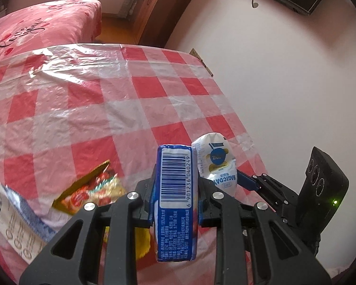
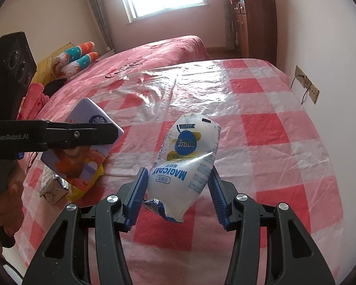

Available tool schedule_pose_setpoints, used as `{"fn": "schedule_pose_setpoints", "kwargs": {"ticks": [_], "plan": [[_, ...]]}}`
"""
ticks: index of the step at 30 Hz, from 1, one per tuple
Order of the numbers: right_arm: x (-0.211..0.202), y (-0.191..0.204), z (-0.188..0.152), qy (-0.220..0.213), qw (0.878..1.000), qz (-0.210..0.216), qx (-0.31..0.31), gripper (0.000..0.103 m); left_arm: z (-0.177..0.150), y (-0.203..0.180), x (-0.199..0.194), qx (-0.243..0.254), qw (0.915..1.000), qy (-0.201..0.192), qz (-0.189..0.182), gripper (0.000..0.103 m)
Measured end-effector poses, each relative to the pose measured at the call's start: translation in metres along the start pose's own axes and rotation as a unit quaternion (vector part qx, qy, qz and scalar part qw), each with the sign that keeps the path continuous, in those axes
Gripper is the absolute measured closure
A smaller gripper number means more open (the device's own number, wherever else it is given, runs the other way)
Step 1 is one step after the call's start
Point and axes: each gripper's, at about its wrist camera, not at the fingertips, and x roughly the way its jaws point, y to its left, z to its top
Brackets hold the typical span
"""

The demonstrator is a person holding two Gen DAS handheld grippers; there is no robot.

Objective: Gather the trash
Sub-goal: 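Lift the yogurt pouch with the right tool while the left tool holds the blue box, then carry the blue box and yogurt pouch over the orange bin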

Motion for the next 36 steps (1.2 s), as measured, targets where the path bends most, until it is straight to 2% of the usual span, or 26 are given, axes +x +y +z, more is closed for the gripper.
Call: {"fn": "schedule_pose_setpoints", "kwargs": {"ticks": [13,24,36], "plan": [[-0.021,0.03,-0.015,-0.005,1.0,0.018,-0.014,0.051,-0.038,0.009,-0.041,-0.014,0.9996,-0.023,0.012,0.077],[-0.036,0.072,-0.026,-0.005,0.998,0.033,-0.047,0.051,-0.074,0.038,-0.072,-0.053,0.9978,-0.038,0.013,0.077],[-0.043,0.116,-0.037,0.005,0.995,0.069,-0.076,0.051,-0.115,0.072,-0.111,-0.098,0.9929,-0.066,0.016,0.077]]}}
